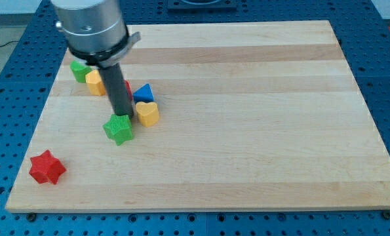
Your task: Move the green star to the top center
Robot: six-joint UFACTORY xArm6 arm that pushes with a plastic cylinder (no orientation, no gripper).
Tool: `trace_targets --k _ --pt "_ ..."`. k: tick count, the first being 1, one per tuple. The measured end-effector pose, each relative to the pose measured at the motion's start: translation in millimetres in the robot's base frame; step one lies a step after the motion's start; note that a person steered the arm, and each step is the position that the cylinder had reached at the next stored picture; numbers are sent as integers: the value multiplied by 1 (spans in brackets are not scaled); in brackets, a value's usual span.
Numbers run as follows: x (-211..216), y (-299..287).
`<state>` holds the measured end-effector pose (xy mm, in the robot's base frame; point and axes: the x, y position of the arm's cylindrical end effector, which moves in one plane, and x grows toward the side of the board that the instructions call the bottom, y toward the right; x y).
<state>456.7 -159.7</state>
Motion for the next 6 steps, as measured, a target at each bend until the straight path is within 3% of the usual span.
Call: trace_targets --k 2,3,5,6 --pt "10 -127" --pt "36 -78" --pt "45 134" --pt "45 193"
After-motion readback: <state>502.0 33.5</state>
